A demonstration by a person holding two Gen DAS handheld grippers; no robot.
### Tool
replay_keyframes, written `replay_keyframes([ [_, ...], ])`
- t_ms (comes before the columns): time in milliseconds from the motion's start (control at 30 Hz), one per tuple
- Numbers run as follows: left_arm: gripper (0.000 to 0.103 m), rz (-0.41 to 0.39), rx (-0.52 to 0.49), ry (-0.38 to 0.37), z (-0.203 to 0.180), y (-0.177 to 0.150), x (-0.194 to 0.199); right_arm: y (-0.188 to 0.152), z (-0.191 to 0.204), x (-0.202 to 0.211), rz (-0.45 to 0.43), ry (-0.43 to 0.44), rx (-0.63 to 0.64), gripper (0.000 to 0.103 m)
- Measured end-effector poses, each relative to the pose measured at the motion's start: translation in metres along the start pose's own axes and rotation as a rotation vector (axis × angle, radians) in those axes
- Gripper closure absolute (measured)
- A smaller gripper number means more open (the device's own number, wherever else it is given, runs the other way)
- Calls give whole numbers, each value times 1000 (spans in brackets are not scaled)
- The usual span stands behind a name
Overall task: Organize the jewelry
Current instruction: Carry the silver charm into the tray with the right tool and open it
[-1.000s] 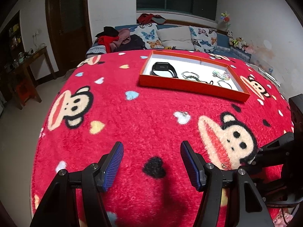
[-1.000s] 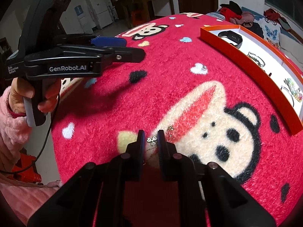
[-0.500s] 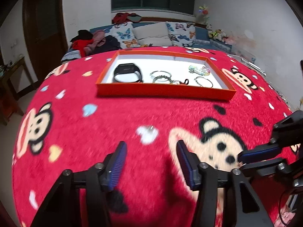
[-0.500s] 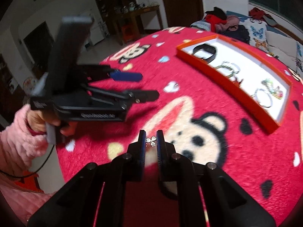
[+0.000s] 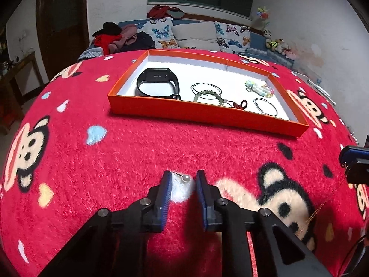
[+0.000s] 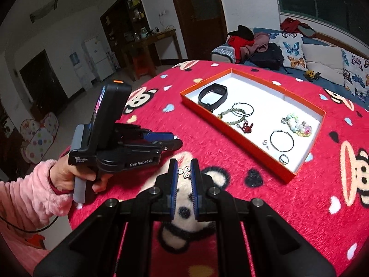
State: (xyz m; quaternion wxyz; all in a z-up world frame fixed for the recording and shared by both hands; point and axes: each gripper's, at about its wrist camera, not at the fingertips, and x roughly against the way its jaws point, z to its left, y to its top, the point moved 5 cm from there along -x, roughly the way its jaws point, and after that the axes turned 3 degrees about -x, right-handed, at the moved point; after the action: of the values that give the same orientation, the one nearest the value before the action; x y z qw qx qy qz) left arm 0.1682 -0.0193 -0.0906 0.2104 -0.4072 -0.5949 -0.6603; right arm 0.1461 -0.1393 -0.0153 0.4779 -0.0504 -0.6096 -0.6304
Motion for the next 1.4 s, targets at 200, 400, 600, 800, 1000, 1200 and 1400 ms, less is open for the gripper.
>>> replay_keyframes([
  [200, 95, -9, -9, 38, -1, -2, 1, 1, -6, 2, -7, -2, -13, 92],
  [400, 96, -39, 11, 5, 1, 4, 15, 15, -12, 15, -48, 7, -33, 92],
  [600, 96, -115, -1, -58, -3, 35, 43, 50, -17, 35, -130, 16, -37, 92],
  [800, 96, -161, -51, -101, -16, 78, 52, 94, -30, 61, -229, -8, -25, 92],
  [1000, 96, -157, -115, -140, -42, 115, 33, 138, -52, 73, -296, -70, 3, 92],
  [1200, 96, -97, -128, -192, -58, 121, -2, 165, -89, 46, -275, -130, -5, 91],
  [1400, 96, -38, -130, -218, -65, 115, -34, 169, -113, 12, -224, -157, -20, 91],
])
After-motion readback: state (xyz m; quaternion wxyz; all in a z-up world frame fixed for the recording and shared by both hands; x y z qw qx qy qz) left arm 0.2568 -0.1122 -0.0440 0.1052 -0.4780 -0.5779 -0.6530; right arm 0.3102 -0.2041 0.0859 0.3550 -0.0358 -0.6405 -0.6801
